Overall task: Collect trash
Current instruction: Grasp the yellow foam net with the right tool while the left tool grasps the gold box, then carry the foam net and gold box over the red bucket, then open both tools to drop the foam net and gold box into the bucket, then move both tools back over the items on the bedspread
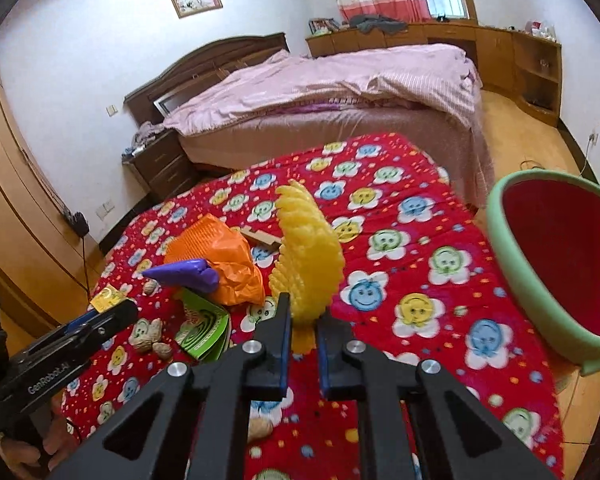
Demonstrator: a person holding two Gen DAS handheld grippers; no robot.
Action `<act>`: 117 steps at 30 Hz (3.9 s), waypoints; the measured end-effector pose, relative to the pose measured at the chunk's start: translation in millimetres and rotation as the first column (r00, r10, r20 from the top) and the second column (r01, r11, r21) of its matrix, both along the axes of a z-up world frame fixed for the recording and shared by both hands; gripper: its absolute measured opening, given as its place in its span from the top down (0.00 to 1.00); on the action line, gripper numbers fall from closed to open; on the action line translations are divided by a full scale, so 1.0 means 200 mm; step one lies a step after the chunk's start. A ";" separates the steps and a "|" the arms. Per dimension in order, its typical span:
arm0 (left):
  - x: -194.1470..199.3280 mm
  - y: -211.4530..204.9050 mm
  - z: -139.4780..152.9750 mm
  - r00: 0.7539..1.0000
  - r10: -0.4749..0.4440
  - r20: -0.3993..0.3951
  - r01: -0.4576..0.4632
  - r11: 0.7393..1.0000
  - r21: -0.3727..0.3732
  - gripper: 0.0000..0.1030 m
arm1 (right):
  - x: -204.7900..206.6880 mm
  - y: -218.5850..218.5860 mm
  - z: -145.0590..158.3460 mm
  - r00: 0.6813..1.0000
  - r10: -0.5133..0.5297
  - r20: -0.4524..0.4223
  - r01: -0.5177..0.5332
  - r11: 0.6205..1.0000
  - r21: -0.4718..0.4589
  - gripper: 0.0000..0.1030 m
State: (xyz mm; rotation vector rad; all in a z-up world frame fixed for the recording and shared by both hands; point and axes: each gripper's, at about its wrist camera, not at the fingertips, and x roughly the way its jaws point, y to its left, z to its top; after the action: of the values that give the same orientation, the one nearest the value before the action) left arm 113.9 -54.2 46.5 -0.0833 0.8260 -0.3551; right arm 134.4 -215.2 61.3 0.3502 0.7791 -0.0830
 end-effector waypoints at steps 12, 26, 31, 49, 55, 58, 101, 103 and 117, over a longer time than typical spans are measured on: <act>-0.09 -0.21 0.11 0.996 -0.092 0.011 0.092 0.996 0.007 0.57 | -0.26 -0.13 0.17 0.995 -0.068 0.077 0.068 0.998 -0.003 0.88; -0.12 -0.57 0.29 0.969 -0.238 0.063 0.237 0.971 0.023 0.57 | -0.48 -0.41 0.30 0.976 -0.179 0.124 0.184 0.982 -0.034 0.88; -0.12 -0.73 0.32 0.955 -0.289 0.072 0.288 0.957 0.028 0.57 | -0.54 -0.53 0.31 0.966 -0.225 0.125 0.233 0.971 -0.047 0.88; -0.09 -1.30 0.11 0.890 -0.456 0.022 0.455 0.890 0.042 0.57 | -0.68 -0.96 0.14 0.921 -0.385 0.062 0.387 0.922 -0.015 0.88; -0.07 -1.45 0.00 0.873 -0.488 -0.015 0.488 0.870 0.062 0.57 | -0.69 -1.09 0.05 0.908 -0.417 0.027 0.418 0.909 -0.007 0.88; -0.05 -1.51 -0.05 0.865 -0.501 -0.029 0.502 0.862 0.074 0.57 | -0.69 -1.13 0.01 0.904 -0.428 0.010 0.428 0.904 -0.003 0.87; -0.15 -0.97 0.10 0.944 -0.330 -0.018 0.331 0.943 0.043 0.41 | -0.73 -0.86 0.14 0.921 -0.380 0.086 0.379 0.925 0.022 0.30; -0.16 -0.90 0.11 0.953 -0.304 -0.016 0.304 0.952 0.041 0.41 | -0.72 -0.82 0.15 0.926 -0.367 0.086 0.367 0.930 0.024 0.29; -0.21 -0.41 0.08 0.996 -0.083 -0.024 0.084 0.995 0.055 0.41 | -0.62 -0.52 0.14 0.969 -0.237 0.062 0.237 0.971 0.018 0.20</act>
State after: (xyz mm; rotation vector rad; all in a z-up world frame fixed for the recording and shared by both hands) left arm 71.8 -136.6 62.7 -0.0004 0.8624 -0.4103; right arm 11.1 -318.4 89.0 0.4533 0.6718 -0.2912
